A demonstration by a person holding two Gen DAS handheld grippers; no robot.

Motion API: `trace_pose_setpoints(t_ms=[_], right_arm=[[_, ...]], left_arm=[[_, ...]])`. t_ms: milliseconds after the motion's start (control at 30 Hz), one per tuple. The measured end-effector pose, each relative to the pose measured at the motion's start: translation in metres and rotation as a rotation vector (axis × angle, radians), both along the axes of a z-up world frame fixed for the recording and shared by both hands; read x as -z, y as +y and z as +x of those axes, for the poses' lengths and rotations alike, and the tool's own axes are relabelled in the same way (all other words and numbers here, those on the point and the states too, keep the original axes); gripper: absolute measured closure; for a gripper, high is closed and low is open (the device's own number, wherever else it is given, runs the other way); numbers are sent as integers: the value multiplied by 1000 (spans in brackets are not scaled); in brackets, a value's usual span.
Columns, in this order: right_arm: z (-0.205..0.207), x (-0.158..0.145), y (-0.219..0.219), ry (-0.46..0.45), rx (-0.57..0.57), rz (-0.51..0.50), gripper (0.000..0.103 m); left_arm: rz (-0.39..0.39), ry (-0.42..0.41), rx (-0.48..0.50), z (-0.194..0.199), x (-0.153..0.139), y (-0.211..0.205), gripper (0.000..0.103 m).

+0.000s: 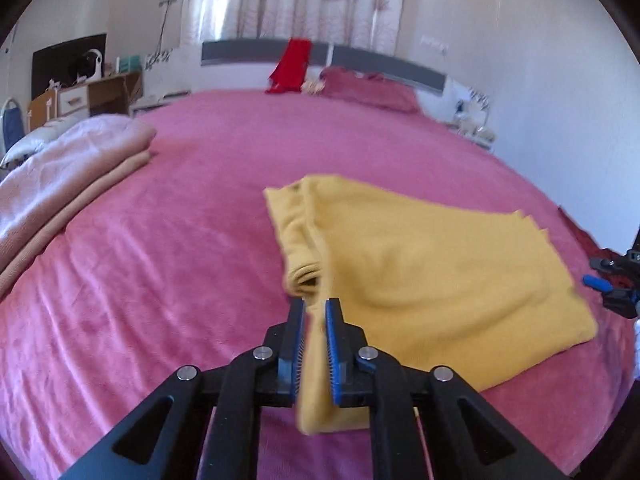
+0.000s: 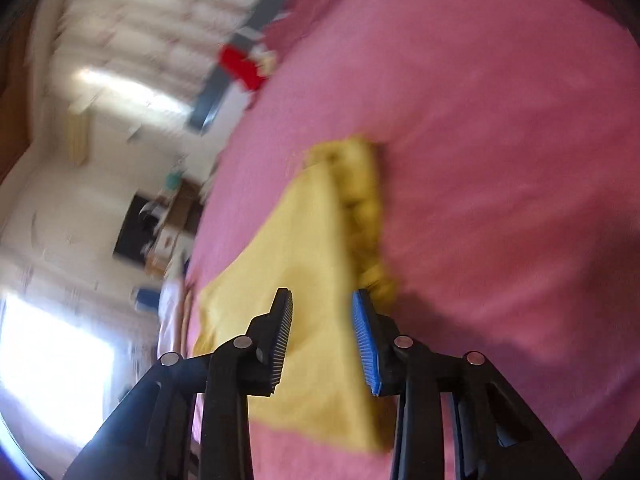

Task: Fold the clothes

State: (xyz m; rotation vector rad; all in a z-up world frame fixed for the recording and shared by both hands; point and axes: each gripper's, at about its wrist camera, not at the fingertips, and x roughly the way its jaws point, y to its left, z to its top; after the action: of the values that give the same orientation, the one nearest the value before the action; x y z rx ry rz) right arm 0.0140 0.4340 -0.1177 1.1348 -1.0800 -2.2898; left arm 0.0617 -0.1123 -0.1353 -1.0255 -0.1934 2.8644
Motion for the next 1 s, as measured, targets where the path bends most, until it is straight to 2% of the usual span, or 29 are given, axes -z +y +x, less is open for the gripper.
trace_pose_setpoints(t_ms=[67, 133, 167, 200, 267, 333, 367, 400, 433, 467, 500, 600, 667, 733, 800, 867, 933, 967, 1000], right_arm=[[6, -7, -42, 16, -140, 6, 68], [5, 3, -96, -22, -281, 16, 68], [6, 11, -110, -40, -311, 24, 68], [6, 20, -124, -60, -337, 36, 68], [4, 38, -126, -122, -340, 84, 69], [14, 53, -103, -143, -284, 5, 72], [21, 60, -88, -152, -245, -44, 77], [28, 67, -72, -175, -201, -93, 87], [35, 74, -57, -207, -160, -139, 90], [42, 75, -47, -234, -130, -153, 89], [43, 69, -44, -238, -121, -135, 84], [33, 31, -71, -122, -208, -69, 81], [15, 13, -96, -59, -274, -73, 79], [-15, 4, -143, -25, -358, -62, 78], [-39, 9, -186, -33, -443, 9, 77], [-51, 24, -218, -78, -528, 111, 77], [-46, 48, -240, -151, -603, 243, 75], [-35, 53, -234, -126, -598, 223, 75], [-24, 57, -227, -104, -593, 201, 75]], left_arm=[[28, -5, 71, 18, 6, 13, 90], [-40, -97, 117, 17, 24, 30, 90], [-85, -138, 129, 18, 34, 36, 90], [-106, -135, 133, 24, 38, 38, 90], [-119, -145, 139, 39, 37, 32, 87], [-113, -164, 144, 50, 35, 22, 86], [-104, -176, 146, 55, 32, 16, 86], [-90, -189, 147, 59, 30, 10, 86], [-52, -203, 135, 62, 26, 4, 87], [-39, -214, 105, 61, 20, -3, 87], [-42, -203, 78, 47, 11, -12, 88], [14, -84, 89, 48, -11, -2, 90], [42, -50, 174, 40, -17, 20, 89], [13, -50, 277, 26, -13, 49, 89], [-62, -96, 399, 13, 3, 83, 89], [-183, -183, 490, 9, 23, 108, 88], [-226, -151, 508, 31, 27, 108, 87], [-240, -141, 518, 41, 28, 108, 87], [-205, -174, 538, 49, 29, 106, 87]])
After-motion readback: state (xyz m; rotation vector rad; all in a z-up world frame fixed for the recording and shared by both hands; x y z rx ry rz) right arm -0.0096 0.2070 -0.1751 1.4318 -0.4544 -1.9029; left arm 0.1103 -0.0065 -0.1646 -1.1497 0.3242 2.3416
